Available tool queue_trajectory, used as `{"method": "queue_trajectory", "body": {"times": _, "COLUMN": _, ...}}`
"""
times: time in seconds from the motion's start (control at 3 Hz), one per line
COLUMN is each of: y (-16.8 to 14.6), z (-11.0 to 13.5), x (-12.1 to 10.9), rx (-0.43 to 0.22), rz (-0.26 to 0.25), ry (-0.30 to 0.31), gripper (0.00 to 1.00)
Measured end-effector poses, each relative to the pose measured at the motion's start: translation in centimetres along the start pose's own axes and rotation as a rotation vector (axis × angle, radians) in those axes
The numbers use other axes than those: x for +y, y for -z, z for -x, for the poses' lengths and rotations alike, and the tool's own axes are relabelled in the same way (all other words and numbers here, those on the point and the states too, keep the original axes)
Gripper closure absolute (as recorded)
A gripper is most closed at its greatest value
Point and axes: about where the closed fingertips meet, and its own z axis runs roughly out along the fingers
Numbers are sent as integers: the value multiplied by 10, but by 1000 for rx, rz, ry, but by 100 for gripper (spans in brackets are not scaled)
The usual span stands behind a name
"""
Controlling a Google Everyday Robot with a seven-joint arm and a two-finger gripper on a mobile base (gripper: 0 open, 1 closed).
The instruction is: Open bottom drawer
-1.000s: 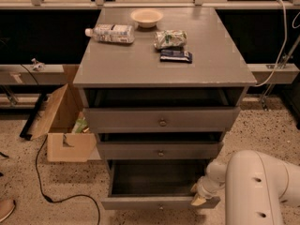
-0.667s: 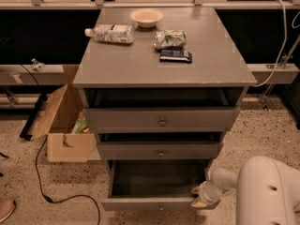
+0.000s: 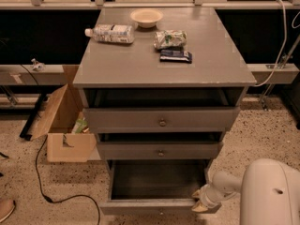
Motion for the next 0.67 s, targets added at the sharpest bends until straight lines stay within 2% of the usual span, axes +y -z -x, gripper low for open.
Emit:
{"method": "queue_trajectory", "body": {"times": 0.33, "y": 0, "z": 0, "x": 0, "rx": 0, "rz": 0, "ry": 0, "gripper": 81}}
{"method": "queue_trajectory", "body": {"times": 0.67, "y": 0, "z": 0, "x": 0, "rx": 0, "rz": 0, "ry": 0, "gripper": 58}}
